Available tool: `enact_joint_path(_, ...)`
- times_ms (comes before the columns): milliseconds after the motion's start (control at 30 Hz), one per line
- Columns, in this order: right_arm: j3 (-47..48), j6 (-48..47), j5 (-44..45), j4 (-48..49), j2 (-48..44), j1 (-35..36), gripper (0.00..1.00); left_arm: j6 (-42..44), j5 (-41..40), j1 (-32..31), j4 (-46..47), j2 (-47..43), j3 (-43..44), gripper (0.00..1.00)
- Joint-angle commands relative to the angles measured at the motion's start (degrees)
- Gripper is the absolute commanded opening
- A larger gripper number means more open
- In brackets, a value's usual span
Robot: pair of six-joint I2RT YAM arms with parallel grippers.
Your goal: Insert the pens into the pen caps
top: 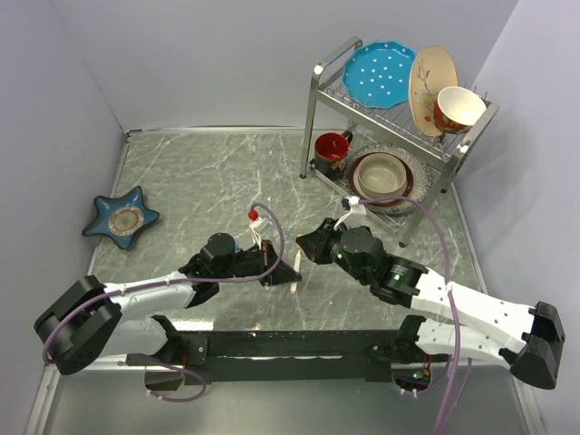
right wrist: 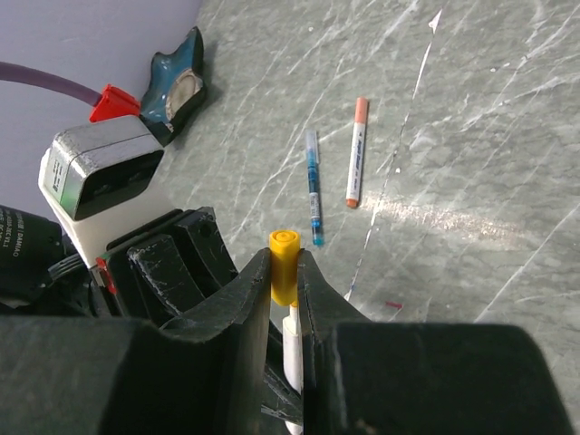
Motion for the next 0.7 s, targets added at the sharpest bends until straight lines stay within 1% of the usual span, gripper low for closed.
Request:
enact_joint_path(0, -1.97, -1.18, 1.52, -0.01, -1.39, 1.52, 0.00, 1.68, -0.74, -0.06, 1.48, -2.04, 2.00, 0.01)
enact_joint_path(233, -2.06, -4.25, 2.85, -0.18, -2.01, 1.79, 0.00, 2.56, -1.35, -0.06, -0.55, -3.00, 2.35, 0.01)
enact_joint_path(367, -2.50, -3.99, 2.32, 0.43, -2.80, 1.87, 0.00, 3.08, -1.97, -0.06, -1.43, -2.83, 2.88, 0.01)
enact_joint_path(533, -5.13, 0.30, 0.92, 1.57, -4.73, 2.49, 0.00, 2.21, -2.76, -0.06, -0.64, -1.43, 3.84, 0.01)
enact_joint_path(667, -6.02, 2.77, 4.42, -1.05, -4.56, 5.99, 0.00, 2.64, -3.81, -0.06, -1.86, -0.81, 5.42, 0.01)
